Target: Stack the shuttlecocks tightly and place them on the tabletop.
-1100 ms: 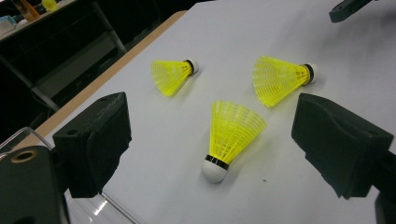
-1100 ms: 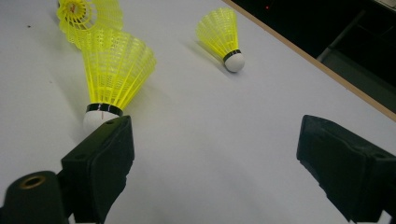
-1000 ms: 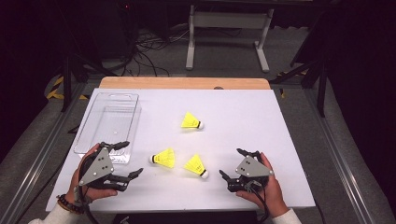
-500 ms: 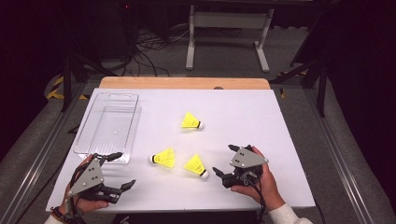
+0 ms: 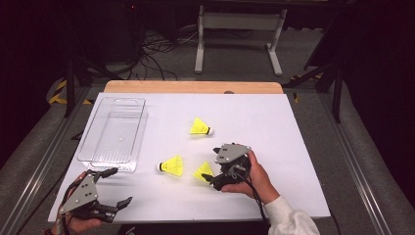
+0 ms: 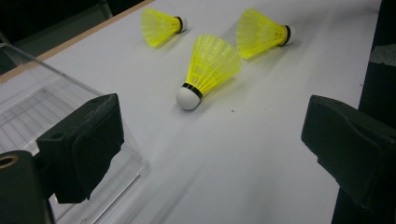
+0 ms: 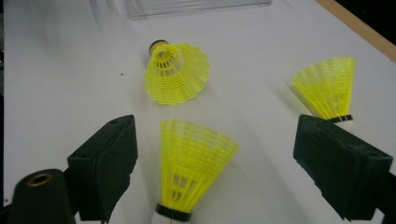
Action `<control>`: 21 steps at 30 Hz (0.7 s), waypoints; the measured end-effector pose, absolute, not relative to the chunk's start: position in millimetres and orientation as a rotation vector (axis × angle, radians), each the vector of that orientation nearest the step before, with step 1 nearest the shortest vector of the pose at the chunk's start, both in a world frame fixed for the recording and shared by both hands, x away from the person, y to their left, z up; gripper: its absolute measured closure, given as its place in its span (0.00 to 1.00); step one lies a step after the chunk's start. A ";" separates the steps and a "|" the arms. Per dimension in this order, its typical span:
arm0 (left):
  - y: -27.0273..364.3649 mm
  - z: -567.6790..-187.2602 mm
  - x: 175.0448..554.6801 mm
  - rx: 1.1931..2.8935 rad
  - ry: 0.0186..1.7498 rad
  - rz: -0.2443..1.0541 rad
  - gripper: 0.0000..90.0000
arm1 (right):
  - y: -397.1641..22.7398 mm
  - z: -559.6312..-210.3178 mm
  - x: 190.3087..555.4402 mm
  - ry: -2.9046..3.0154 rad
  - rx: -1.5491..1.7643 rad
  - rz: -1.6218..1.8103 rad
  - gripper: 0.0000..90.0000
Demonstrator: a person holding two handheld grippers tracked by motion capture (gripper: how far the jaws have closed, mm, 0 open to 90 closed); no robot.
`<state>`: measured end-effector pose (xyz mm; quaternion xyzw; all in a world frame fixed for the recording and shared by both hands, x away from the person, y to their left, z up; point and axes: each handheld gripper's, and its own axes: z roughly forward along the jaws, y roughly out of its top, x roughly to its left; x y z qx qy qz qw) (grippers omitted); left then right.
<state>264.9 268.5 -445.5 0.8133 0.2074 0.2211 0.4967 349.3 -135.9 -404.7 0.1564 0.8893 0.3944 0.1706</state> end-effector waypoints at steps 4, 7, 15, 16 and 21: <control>269.6 -445.1 265.2 1.968 0.505 0.537 0.08 | -118.5 -409.1 357.0 2.592 0.387 1.097 0.19; 269.4 -446.0 265.8 1.969 0.508 0.534 0.08 | -105.9 -414.0 360.3 2.645 0.337 1.055 0.22; 268.1 -446.7 266.9 1.975 0.505 0.526 0.08 | -90.9 -424.2 363.9 2.726 0.274 0.957 0.34; 268.0 -446.9 267.2 1.976 0.505 0.525 0.08 | -91.7 -424.8 364.6 2.732 0.270 0.945 0.34; 266.7 -447.5 267.9 1.987 0.510 0.527 0.08 | -97.0 -424.3 365.7 2.752 0.281 0.952 0.36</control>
